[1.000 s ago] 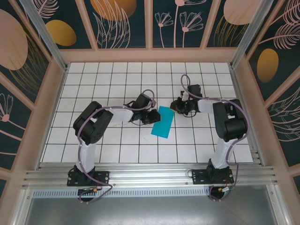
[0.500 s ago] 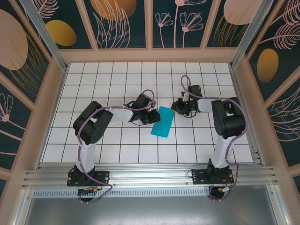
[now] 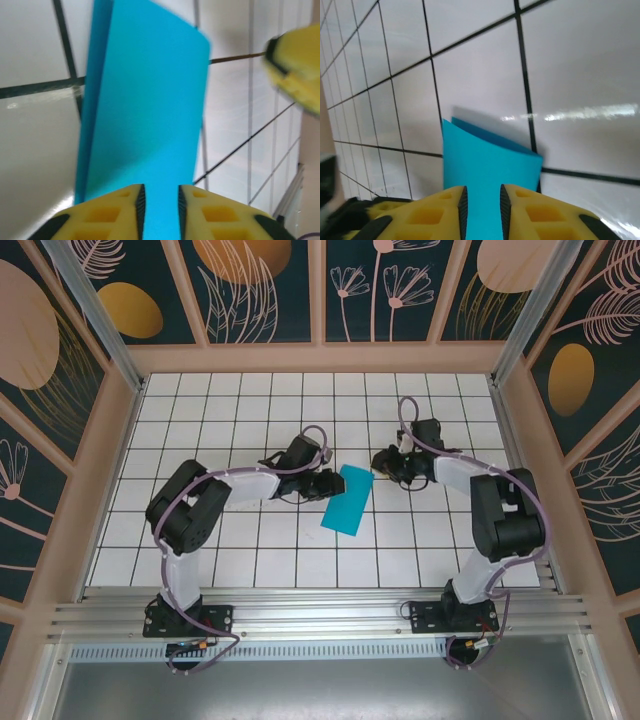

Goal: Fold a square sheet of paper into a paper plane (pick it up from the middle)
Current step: First fold in half a square sheet of paper at the center of the table.

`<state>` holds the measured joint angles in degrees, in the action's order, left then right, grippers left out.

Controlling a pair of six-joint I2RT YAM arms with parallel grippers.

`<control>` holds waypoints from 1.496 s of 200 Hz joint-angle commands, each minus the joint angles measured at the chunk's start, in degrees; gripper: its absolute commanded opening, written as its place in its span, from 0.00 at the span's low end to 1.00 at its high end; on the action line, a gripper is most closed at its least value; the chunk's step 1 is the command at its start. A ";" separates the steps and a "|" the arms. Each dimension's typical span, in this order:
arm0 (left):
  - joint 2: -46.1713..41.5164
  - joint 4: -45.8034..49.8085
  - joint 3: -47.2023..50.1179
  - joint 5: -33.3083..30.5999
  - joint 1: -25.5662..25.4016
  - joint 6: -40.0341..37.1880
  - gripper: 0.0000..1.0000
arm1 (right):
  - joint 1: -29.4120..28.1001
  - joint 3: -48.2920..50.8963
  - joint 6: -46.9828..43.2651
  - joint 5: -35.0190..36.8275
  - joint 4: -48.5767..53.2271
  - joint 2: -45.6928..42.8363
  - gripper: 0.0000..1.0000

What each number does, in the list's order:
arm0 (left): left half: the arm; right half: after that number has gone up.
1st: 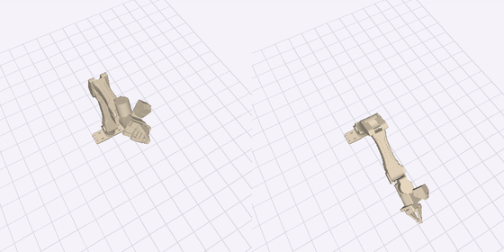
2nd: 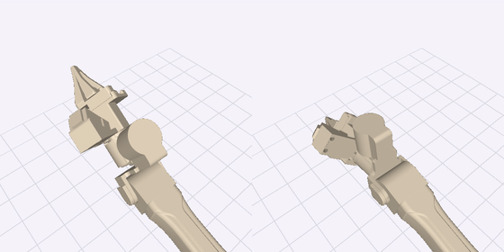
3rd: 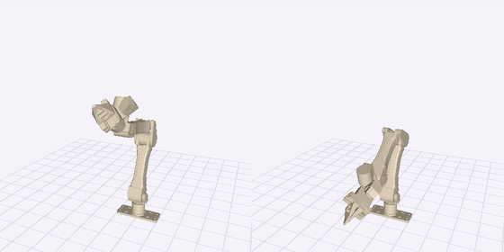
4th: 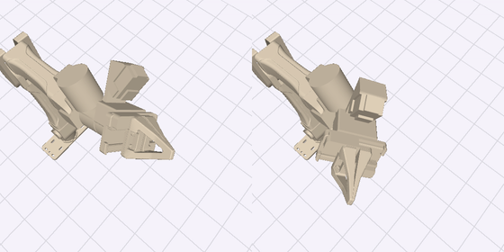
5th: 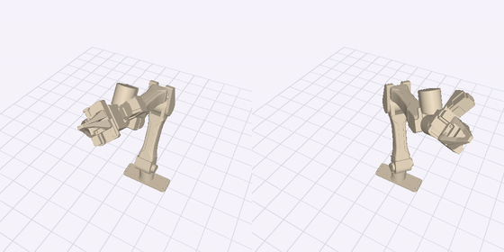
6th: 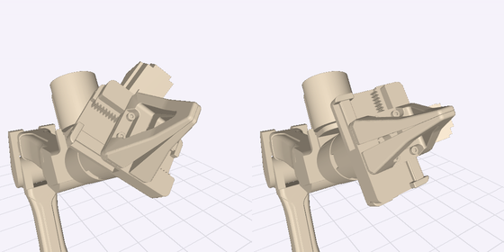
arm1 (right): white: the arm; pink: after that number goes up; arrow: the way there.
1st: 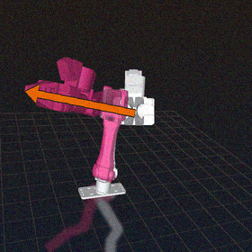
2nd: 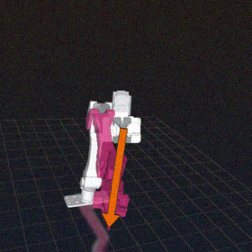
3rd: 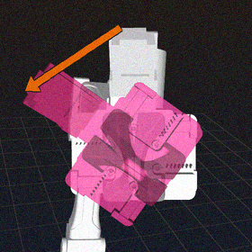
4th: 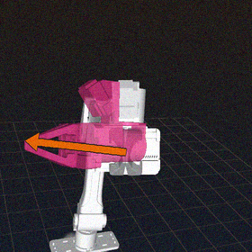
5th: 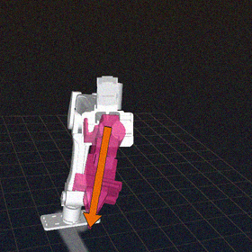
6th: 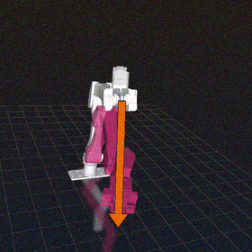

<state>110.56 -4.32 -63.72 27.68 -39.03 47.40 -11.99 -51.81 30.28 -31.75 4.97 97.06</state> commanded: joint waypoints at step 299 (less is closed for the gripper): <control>-14.08 -7.55 16.35 -8.81 4.23 5.78 0.44 | -9.90 -6.21 -3.09 -7.10 -0.68 9.00 0.24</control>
<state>98.04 -9.26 -48.03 17.56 -35.16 52.31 -21.85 -58.04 28.56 -36.14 4.56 105.82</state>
